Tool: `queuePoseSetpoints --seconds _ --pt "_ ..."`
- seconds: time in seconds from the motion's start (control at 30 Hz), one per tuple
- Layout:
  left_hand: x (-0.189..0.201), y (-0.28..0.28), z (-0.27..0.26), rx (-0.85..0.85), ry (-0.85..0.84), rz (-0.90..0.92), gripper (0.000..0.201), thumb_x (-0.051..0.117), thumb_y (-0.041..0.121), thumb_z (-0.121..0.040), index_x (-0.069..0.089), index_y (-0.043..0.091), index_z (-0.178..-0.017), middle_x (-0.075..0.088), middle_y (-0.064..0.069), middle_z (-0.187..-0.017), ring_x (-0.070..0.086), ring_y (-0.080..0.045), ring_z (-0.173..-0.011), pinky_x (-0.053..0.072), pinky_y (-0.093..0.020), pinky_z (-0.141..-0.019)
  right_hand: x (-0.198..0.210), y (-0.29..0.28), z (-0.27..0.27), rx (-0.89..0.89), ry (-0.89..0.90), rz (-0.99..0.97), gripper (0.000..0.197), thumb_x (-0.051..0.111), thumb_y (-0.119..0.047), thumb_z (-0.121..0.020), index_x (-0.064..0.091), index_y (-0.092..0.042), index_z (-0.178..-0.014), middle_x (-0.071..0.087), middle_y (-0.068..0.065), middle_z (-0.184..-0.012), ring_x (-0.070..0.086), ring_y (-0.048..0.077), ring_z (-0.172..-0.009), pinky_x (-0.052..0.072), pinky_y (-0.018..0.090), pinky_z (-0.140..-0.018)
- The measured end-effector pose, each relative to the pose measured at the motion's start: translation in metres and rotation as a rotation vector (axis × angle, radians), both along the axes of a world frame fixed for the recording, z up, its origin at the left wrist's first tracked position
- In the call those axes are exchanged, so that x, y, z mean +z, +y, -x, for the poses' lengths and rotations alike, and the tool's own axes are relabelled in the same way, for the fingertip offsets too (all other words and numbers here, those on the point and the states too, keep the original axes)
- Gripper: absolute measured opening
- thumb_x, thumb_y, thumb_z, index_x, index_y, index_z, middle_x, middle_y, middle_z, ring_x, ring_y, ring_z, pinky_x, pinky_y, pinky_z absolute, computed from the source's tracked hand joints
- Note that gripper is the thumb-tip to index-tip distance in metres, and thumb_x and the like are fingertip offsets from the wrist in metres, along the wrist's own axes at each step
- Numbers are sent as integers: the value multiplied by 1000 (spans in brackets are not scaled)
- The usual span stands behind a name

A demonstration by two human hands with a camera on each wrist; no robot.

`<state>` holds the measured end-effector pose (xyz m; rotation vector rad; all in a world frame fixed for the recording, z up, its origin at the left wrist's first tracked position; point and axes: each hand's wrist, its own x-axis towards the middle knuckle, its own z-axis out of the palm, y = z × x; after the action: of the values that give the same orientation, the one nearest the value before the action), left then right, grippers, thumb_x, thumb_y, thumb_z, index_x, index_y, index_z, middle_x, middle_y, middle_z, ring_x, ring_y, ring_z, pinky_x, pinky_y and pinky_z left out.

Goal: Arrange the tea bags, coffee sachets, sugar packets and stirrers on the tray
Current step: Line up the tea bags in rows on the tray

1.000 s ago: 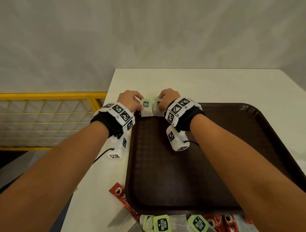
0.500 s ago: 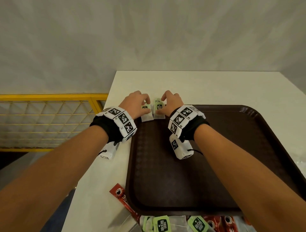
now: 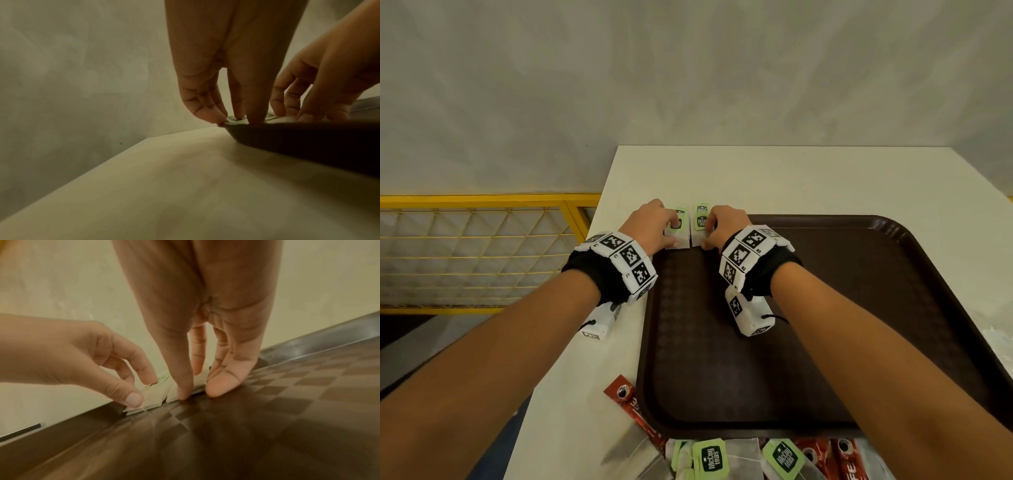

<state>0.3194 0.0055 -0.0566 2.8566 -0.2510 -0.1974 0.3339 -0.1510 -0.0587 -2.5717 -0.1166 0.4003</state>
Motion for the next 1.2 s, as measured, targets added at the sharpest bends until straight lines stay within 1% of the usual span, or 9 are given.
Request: queuePoseSetpoints --seconds 0.1,0.17,0.37,0.53,0.63,0.7,0.83,0.97,1.2 --pt "1 0 0 2 1 12 38 70 23 -82 61 13 -118 50 -12 -116 53 -26 -103 37 -27 -84 -1 2 1 -6 27 -47 31 72 -11 -77 59 -8 -105 56 8 -102 56 23 -83 46 24 -61" --pt "2 0 1 0 -6 12 38 70 22 -82 61 13 -118 50 -11 -118 53 -26 -104 38 -29 -86 -1 3 0 5 32 -44 24 72 -11 -78 57 -11 -96 53 5 -97 55 21 -81 45 21 -59" --pt "1 -1 4 -11 -28 10 34 65 17 -86 60 13 -120 48 -10 -122 53 -26 -106 39 -30 -90 -1 3 1 -6 45 -42 22 71 -10 -79 56 -13 -94 54 5 -100 60 26 -88 44 20 -60" --pt "1 -3 8 -20 -30 41 40 68 21 -83 59 12 -121 47 -10 -120 53 -26 -105 38 -28 -88 -4 1 1 -29 31 -56 27 70 -12 -80 46 -19 -71 62 10 -114 63 28 -98 42 18 -57" --pt "-1 -6 8 -52 -12 -30 43 69 22 -83 57 12 -123 47 -9 -121 51 -26 -107 37 -28 -86 -4 1 1 -32 37 -54 13 68 -10 -82 59 -11 -91 61 11 -115 62 26 -94 42 18 -57" --pt "-1 -8 8 -54 -7 -56 41 68 21 -84 57 12 -123 47 -10 -121 51 -26 -109 37 -28 -86 -4 1 1 -25 36 -45 25 67 -9 -82 60 -5 -106 61 12 -115 60 25 -87 41 17 -57" --pt "-2 -9 8 -52 -18 -61 39 66 18 -85 57 12 -122 47 -10 -121 51 -26 -109 37 -29 -87 -3 2 2 -11 25 -32 17 66 -9 -83 60 -9 -99 62 12 -115 55 23 -83 41 17 -56" --pt "-4 -9 9 -53 -36 -53 37 64 16 -86 57 11 -122 48 -10 -121 52 -26 -109 37 -28 -87 -1 2 2 -6 14 5 23 66 -7 -83 63 -6 -106 61 12 -117 59 27 -105 46 25 -74" --pt "-4 -7 9 -53 -62 -45 33 60 11 -88 58 10 -121 48 -11 -122 51 -27 -110 37 -29 -88 0 3 2 17 4 48 23 60 -7 -85 64 -6 -108 61 12 -118 57 27 -109 44 27 -81"
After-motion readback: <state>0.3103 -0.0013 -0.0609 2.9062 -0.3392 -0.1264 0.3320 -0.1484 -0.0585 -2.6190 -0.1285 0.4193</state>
